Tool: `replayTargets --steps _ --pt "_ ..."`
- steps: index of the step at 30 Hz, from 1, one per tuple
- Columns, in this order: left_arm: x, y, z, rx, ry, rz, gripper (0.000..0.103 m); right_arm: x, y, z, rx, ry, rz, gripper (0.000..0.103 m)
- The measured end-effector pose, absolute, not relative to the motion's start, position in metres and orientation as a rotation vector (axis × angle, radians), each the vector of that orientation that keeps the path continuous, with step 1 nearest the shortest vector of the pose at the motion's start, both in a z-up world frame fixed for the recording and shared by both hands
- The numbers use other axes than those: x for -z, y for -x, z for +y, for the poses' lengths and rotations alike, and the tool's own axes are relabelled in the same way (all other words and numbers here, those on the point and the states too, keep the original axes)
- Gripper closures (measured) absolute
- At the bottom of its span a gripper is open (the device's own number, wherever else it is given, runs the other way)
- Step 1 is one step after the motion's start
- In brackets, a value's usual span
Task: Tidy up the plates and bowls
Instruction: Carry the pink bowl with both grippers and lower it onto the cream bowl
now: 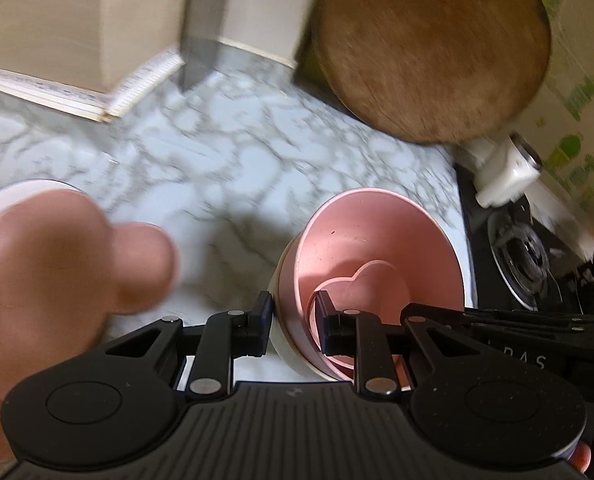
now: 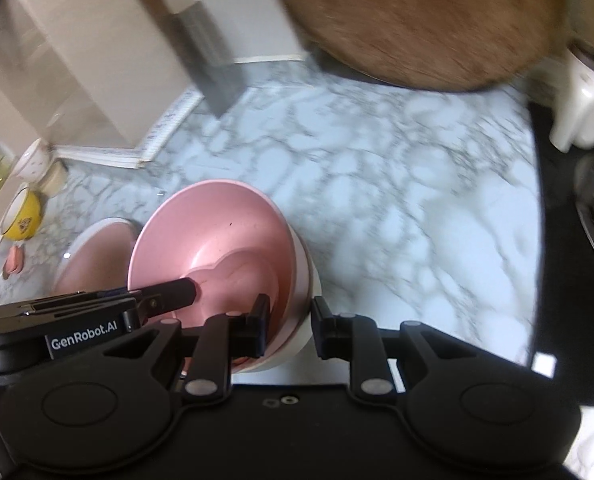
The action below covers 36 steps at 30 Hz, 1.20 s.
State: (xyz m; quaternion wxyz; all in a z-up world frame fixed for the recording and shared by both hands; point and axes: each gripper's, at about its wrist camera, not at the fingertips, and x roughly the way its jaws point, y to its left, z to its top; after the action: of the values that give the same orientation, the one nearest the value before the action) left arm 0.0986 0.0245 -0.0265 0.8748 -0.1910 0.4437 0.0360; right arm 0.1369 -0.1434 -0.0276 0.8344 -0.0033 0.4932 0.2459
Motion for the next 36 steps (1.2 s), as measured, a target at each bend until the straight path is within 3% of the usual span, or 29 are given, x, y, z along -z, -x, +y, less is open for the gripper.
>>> replayTargets --steps 18,36 --pt "-0.019 -0.039 0.141 -0.352 0.459 0.791 0.081 -0.009 -0.125 0.003 -0.802 0.146 0.973 0.081" --pt "0.021 -0.015 0.201 -0.478 0.518 0.892 0.081 0.036 -0.120 0.074 -0.864 0.220 1.103 0.081"
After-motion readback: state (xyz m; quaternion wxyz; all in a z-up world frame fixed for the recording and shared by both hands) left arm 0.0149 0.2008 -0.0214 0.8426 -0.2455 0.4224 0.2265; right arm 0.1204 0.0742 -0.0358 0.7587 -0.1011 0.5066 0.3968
